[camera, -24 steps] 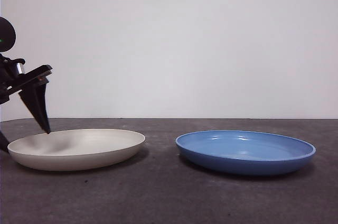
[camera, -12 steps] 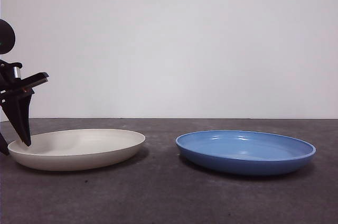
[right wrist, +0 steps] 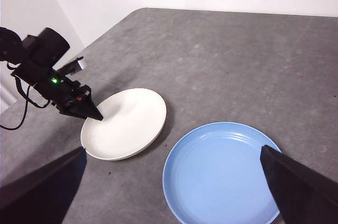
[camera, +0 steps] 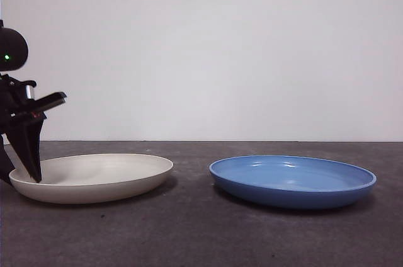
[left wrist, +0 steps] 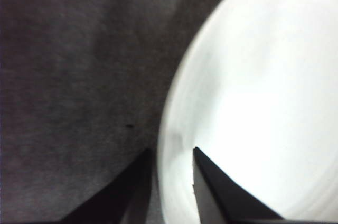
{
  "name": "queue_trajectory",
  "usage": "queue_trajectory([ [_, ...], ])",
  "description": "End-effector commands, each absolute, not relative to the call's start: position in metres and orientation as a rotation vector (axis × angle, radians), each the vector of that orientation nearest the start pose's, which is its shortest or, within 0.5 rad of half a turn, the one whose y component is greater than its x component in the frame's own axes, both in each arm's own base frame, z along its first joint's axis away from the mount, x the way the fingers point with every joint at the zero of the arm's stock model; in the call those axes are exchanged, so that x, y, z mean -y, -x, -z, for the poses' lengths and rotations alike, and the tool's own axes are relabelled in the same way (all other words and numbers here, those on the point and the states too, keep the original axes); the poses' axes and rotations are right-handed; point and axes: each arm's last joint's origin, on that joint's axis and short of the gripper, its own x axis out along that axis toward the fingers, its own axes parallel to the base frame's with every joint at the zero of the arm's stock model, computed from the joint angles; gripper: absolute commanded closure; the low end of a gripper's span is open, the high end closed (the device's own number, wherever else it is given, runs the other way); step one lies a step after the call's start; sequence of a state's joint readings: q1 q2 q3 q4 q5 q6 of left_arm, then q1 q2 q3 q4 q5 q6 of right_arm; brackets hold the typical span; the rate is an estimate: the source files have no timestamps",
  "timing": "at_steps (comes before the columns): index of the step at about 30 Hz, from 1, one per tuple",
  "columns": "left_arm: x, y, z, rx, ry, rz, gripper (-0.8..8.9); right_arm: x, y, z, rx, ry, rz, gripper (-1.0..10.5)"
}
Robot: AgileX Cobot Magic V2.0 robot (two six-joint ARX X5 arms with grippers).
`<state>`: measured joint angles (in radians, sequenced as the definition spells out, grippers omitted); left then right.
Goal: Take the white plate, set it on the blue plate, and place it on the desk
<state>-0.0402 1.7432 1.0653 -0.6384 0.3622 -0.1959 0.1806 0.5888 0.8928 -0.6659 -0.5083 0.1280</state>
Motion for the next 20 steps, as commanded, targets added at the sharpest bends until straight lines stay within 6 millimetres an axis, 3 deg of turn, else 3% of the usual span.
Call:
queue_trajectory([
  [1, 0.023, -0.323, -0.162, -1.339, 0.362, 0.222, 8.01, -0.033, -0.098, -0.352, -0.391, -0.178, -0.662, 3.6],
  [12, 0.023, -0.322, -0.165, -1.340, 0.369, 0.227, 8.08, -0.032, -0.098, -0.350, -0.419, -0.182, -0.659, 3.6],
  [20, 0.027, -0.314, -0.198, -1.271, 0.387, 0.282, 8.07, -0.032, -0.097, -0.350, -0.417, -0.181, -0.659, 3.6],
])
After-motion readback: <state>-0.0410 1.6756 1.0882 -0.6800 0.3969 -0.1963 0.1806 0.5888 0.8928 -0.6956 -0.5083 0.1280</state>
